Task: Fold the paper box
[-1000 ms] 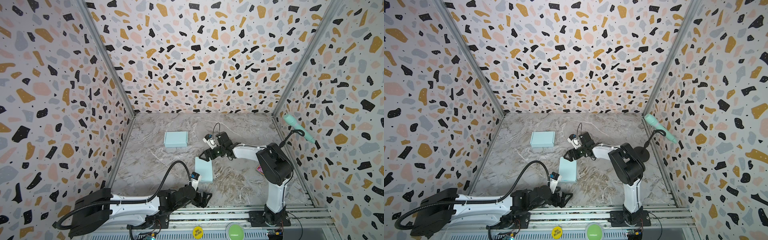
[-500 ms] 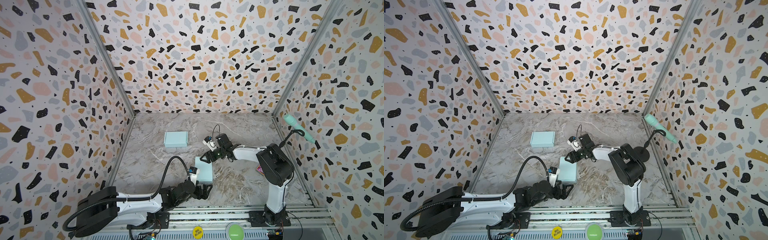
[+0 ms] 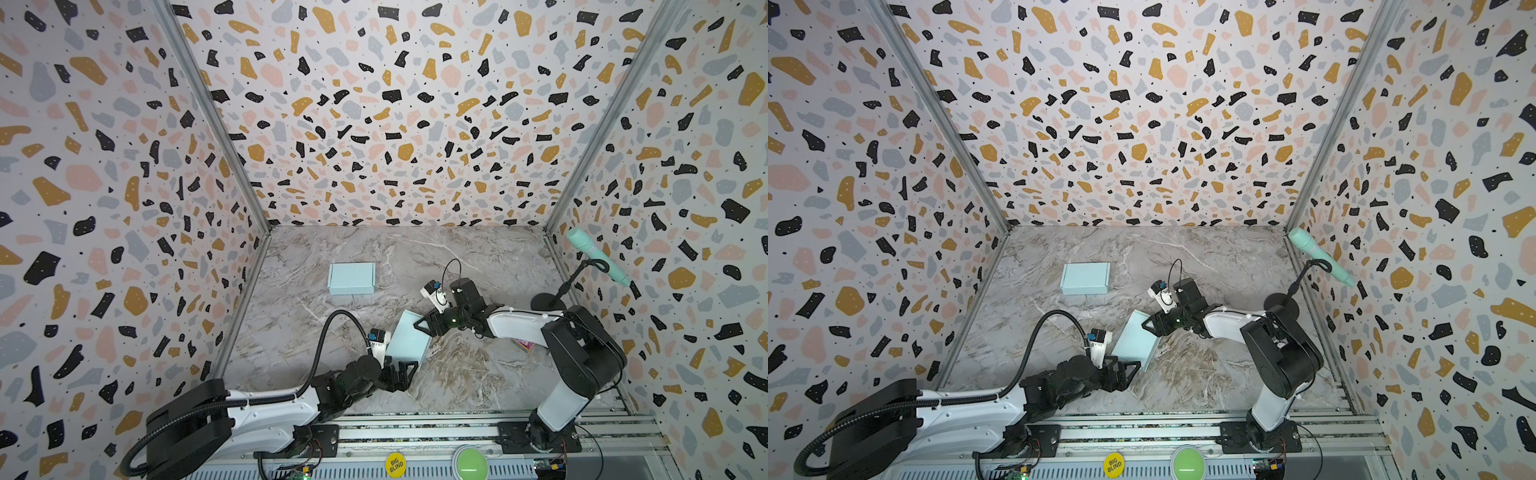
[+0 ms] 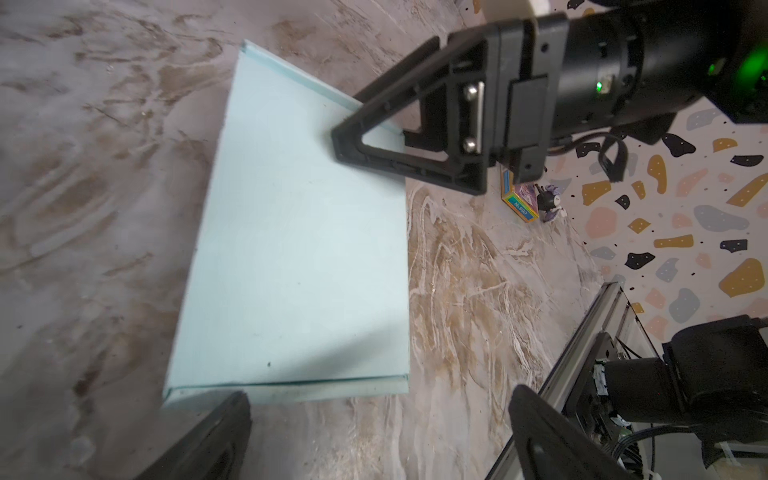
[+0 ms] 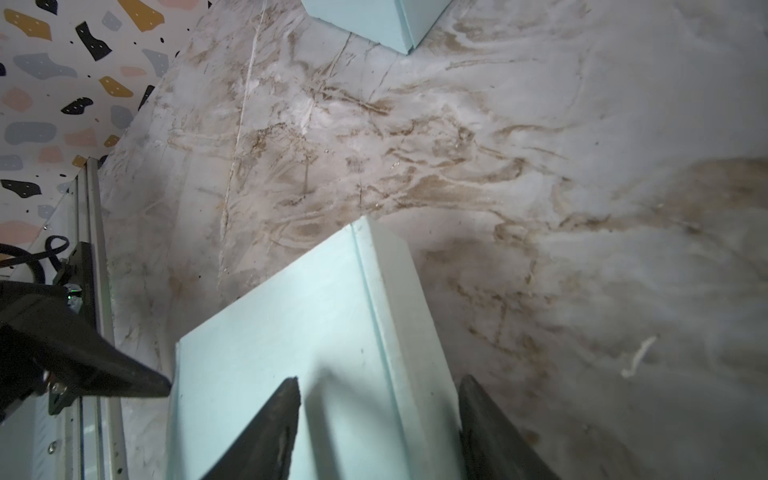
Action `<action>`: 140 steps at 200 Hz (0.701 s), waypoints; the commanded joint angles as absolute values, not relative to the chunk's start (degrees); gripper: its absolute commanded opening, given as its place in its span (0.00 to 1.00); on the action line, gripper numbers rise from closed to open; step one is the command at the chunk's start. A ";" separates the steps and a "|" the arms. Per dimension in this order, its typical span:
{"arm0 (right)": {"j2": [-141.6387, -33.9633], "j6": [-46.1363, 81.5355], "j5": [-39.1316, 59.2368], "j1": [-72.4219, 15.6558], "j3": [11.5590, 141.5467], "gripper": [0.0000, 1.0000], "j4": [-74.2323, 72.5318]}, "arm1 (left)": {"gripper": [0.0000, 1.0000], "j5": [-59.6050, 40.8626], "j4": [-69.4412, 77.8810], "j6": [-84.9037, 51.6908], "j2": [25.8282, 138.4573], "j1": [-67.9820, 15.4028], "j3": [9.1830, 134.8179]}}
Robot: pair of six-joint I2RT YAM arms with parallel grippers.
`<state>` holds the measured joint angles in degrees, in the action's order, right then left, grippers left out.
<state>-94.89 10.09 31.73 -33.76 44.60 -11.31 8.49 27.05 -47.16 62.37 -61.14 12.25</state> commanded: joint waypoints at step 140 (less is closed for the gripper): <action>-78.76 20.16 34.06 -35.58 27.65 0.63 -16.58 | 0.94 8.89 20.46 -42.76 65.47 -55.63 16.49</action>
<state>-80.71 18.13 32.47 -35.00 28.14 -13.87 6.76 24.97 -44.05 65.08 -55.92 14.13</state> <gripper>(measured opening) 0.637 0.950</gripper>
